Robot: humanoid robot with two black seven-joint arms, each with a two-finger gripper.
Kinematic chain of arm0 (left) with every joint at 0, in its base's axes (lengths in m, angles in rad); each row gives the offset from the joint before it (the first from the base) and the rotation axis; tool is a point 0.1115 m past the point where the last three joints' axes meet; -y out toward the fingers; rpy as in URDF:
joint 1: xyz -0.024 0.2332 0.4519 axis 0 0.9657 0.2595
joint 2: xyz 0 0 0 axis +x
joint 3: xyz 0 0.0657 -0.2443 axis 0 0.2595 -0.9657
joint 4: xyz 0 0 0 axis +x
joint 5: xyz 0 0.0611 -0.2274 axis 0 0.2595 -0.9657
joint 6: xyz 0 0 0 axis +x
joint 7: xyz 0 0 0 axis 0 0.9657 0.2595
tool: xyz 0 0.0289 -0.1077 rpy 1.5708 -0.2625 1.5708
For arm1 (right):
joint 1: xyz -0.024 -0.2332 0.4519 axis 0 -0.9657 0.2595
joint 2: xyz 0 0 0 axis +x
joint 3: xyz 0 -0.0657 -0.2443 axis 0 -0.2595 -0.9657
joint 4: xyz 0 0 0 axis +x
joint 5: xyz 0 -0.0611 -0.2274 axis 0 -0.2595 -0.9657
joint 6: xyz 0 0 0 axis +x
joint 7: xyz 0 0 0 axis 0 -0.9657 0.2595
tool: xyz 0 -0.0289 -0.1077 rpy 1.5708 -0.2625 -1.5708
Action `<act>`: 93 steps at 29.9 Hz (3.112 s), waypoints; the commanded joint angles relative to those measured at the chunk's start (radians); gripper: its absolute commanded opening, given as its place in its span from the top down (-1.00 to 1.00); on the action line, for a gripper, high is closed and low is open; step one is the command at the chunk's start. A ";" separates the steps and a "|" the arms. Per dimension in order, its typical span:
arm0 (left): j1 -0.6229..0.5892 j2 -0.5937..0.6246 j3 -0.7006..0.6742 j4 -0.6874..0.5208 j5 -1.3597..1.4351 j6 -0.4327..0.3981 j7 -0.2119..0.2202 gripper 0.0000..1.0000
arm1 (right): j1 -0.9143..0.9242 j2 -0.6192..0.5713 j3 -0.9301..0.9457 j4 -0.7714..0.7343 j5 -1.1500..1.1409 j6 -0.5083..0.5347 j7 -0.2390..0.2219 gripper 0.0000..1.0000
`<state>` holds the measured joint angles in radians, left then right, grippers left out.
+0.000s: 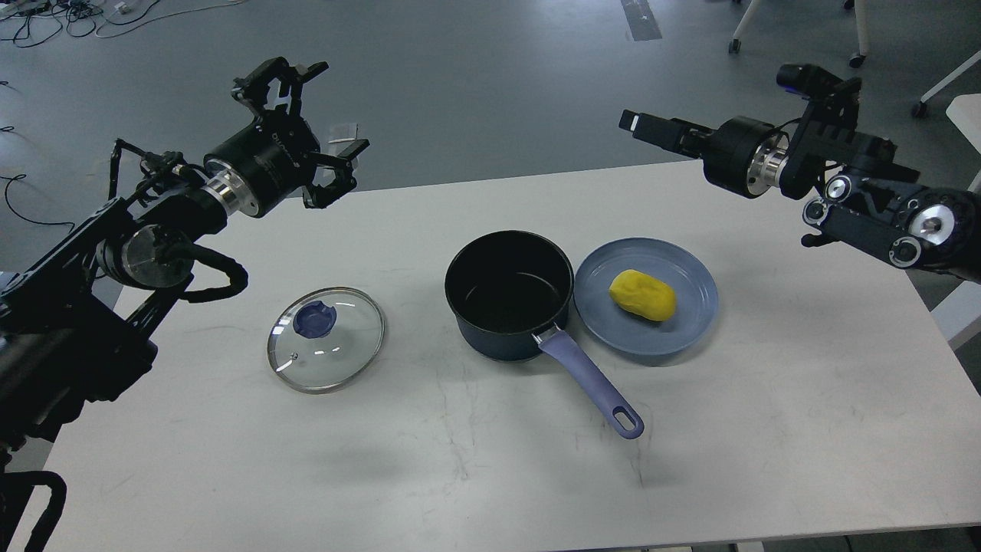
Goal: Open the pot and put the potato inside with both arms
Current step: 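Lower the right gripper onto the yellow potato on the plate and grasp, then lift the potato and carry it over the open pot, then release the potato into the pot and raise the right gripper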
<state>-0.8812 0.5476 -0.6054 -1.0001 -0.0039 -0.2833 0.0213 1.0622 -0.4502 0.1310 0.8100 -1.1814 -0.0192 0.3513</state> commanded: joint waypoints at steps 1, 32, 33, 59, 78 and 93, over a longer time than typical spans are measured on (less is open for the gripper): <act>0.014 0.005 0.001 0.000 0.004 0.006 -0.001 -0.99 | 0.021 0.001 -0.146 -0.011 -0.119 -0.076 0.040 -1.00; 0.038 0.022 0.007 0.008 0.019 0.018 -0.007 -0.99 | -0.044 0.093 -0.576 -0.061 -0.190 -0.309 0.129 -0.92; 0.038 0.022 0.007 0.006 0.024 0.021 -0.009 -0.99 | -0.045 0.096 -0.580 -0.069 -0.190 -0.311 0.129 -0.92; 0.038 0.014 0.010 0.001 0.059 0.026 -0.027 -1.00 | 0.168 0.120 -0.600 -0.147 -0.190 -0.349 0.137 0.64; 0.031 -0.003 0.009 0.006 0.061 0.023 -0.024 -1.00 | 0.065 0.450 -0.607 -0.319 -0.168 -0.409 0.137 -0.86; 0.031 0.025 0.004 0.006 0.059 0.004 -0.023 -0.99 | 0.076 0.450 -0.441 -0.262 -0.080 -0.469 0.137 -1.00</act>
<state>-0.8498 0.5734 -0.5963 -0.9956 0.0567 -0.2794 -0.0028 1.1273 0.0001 -0.3467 0.5382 -1.2909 -0.4886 0.4886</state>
